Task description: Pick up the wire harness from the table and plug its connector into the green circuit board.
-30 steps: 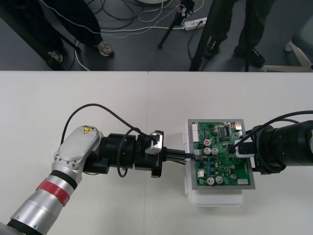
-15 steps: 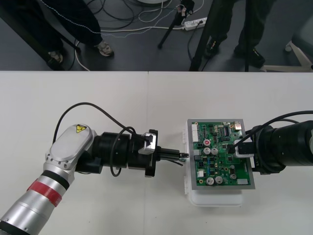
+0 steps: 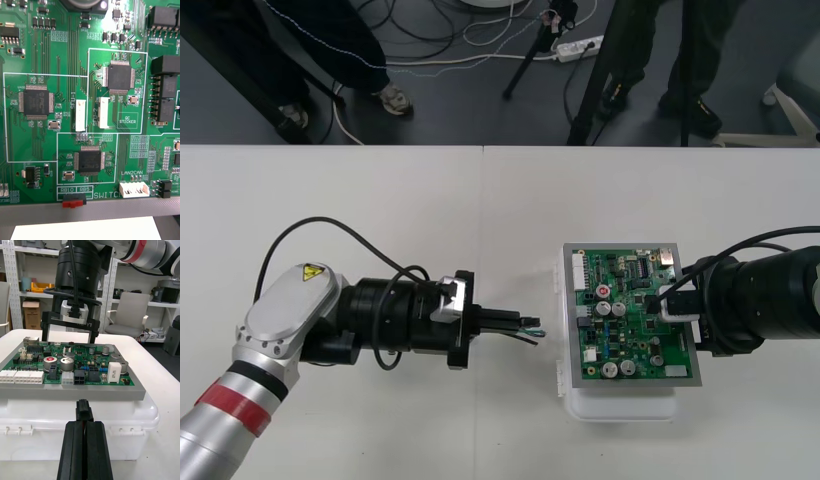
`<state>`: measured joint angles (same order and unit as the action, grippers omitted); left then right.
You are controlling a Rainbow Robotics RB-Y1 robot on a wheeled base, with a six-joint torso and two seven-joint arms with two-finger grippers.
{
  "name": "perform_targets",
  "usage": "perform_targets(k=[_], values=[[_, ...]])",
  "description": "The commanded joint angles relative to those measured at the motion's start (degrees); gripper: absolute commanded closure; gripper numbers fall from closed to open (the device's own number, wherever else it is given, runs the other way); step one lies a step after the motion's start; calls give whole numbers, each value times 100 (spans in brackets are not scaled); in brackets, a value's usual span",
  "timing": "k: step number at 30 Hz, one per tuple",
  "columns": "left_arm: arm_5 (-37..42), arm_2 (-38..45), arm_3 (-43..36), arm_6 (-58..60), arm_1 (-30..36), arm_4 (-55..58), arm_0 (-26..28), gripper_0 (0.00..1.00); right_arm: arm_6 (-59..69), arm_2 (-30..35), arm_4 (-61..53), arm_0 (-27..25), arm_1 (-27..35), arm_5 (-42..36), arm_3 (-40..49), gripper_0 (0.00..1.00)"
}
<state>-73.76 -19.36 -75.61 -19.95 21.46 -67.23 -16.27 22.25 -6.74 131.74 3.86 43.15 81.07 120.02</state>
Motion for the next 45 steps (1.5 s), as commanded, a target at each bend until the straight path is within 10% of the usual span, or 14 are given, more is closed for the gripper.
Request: perform_targets(k=[1, 45], values=[[-437, 99, -226, 18, 166, 87, 150, 100, -274, -82, 9, 159, -122, 31, 144, 0], [-1114, 715, 592, -193, -485, -414, -430, 100, -274, -82, 27, 150, -140, 58, 144, 0]])
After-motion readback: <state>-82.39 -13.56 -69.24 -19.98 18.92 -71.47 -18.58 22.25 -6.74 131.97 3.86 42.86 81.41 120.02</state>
